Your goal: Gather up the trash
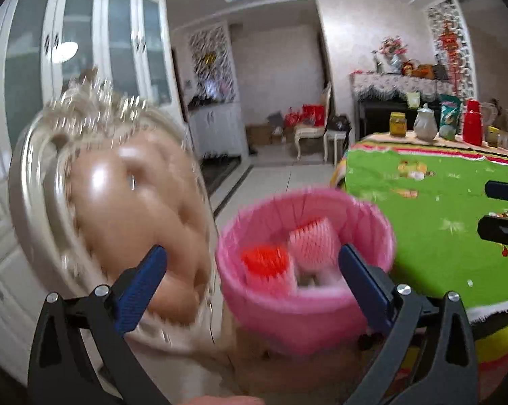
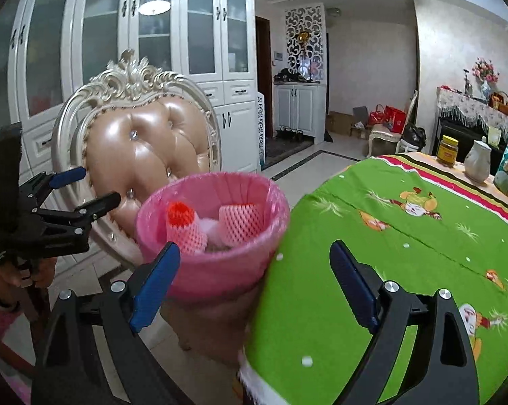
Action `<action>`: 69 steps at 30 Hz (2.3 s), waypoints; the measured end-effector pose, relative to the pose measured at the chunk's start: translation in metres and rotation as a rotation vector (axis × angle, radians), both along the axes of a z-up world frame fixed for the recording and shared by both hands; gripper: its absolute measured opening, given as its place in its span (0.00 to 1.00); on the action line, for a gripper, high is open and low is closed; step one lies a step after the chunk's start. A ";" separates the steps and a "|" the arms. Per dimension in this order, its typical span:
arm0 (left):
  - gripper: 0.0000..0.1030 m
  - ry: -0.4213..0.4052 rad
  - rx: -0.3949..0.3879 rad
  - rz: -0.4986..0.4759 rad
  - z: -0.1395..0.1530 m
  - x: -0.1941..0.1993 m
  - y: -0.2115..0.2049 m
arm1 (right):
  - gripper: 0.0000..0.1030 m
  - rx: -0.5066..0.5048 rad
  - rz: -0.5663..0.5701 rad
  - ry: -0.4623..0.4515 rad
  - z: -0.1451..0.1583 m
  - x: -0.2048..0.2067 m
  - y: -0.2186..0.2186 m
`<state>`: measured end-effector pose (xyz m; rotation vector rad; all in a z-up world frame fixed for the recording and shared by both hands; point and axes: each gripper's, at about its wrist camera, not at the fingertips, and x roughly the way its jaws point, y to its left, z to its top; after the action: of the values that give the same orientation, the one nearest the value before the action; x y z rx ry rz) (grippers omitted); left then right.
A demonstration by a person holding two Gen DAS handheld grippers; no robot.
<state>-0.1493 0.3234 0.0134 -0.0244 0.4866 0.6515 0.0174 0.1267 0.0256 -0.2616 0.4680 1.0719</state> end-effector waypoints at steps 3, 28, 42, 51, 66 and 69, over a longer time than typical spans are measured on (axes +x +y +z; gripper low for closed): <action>0.96 0.003 -0.078 -0.040 -0.016 -0.007 -0.015 | 0.82 -0.002 0.003 0.003 -0.010 -0.006 -0.010; 0.96 -0.103 -0.075 -0.098 -0.029 -0.022 -0.052 | 0.82 -0.020 -0.001 -0.011 -0.034 -0.019 -0.016; 0.96 -0.108 -0.071 -0.091 -0.031 -0.025 -0.051 | 0.82 -0.019 0.020 -0.012 -0.036 -0.024 -0.010; 0.96 -0.122 -0.076 -0.090 -0.030 -0.028 -0.047 | 0.82 -0.023 0.034 -0.008 -0.037 -0.027 -0.005; 0.96 -0.116 -0.080 -0.092 -0.032 -0.028 -0.046 | 0.82 -0.028 0.050 -0.009 -0.040 -0.032 -0.002; 0.96 -0.116 -0.082 -0.088 -0.032 -0.029 -0.046 | 0.82 -0.030 0.052 -0.010 -0.040 -0.033 -0.002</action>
<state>-0.1779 0.2774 -0.0184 -0.1166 0.4001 0.5401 -0.0152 0.1247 -0.0148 -0.3073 0.4708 1.1139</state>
